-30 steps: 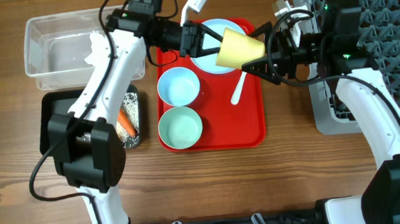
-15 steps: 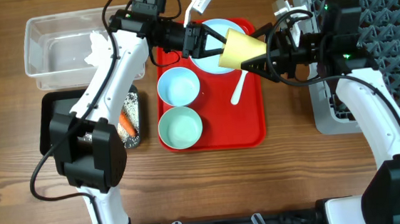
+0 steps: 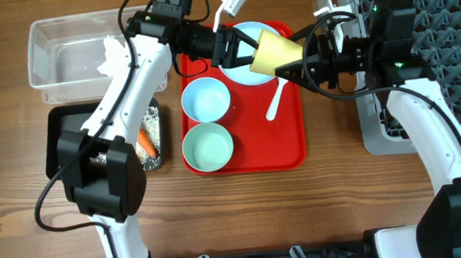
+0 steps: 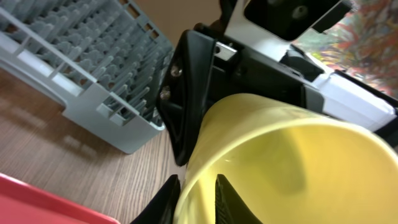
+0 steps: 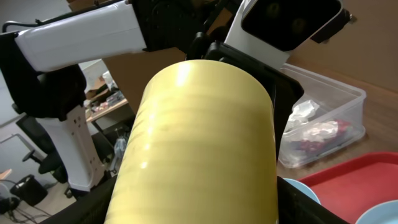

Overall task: Sort waste into correct bins and load items into the dishwasher rack
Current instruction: 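Grasp the yellow cup with the right gripper and release the left, then carry the yellow cup with the right gripper over the dish rack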

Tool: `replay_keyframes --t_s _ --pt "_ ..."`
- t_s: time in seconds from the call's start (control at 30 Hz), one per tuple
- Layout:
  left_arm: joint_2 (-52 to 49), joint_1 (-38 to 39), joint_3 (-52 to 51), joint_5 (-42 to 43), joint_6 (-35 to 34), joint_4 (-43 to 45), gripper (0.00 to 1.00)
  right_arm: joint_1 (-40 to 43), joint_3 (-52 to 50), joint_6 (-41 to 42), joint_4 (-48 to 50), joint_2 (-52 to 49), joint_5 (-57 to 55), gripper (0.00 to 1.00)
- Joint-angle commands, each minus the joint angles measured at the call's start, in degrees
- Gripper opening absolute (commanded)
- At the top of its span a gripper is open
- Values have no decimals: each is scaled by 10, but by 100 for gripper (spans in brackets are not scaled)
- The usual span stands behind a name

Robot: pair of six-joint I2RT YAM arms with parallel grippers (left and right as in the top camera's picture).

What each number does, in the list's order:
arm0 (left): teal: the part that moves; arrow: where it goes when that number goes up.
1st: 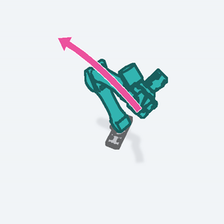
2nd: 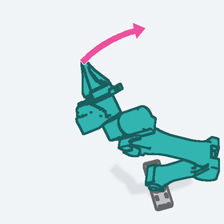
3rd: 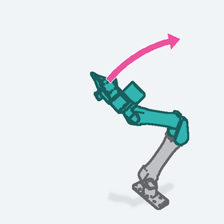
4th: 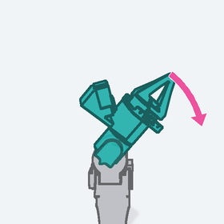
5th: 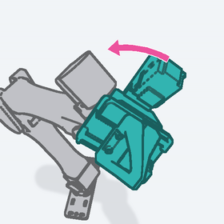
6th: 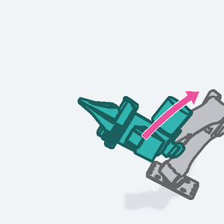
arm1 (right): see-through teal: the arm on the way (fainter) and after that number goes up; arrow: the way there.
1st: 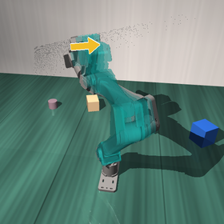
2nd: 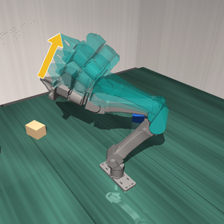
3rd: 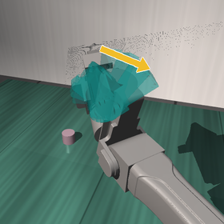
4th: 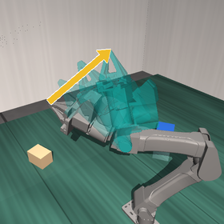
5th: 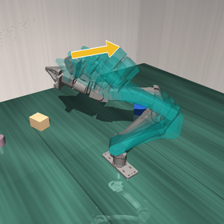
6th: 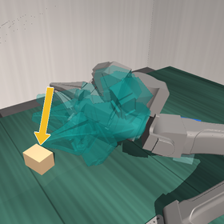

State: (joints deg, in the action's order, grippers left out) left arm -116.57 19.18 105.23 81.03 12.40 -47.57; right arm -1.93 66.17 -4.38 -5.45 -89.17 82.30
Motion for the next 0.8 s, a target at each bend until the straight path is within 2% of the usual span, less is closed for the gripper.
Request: replay_keyframes --t_s 0.0,0.37,0.67,0.77 --pt "-4 2 -2 -36 7 -7 19 15 9 1 3 -3 -4 52" --pt "-4 -10 -2 -47 7 -10 19 68 9 14 -27 -3 -29 52" --pt "-4 -35 -2 -67 7 -13 19 77 9 16 -102 -3 -180 53" --pt "-4 -37 -2 -99 6 -15 18 77 9 47 -114 -3 -234 53"
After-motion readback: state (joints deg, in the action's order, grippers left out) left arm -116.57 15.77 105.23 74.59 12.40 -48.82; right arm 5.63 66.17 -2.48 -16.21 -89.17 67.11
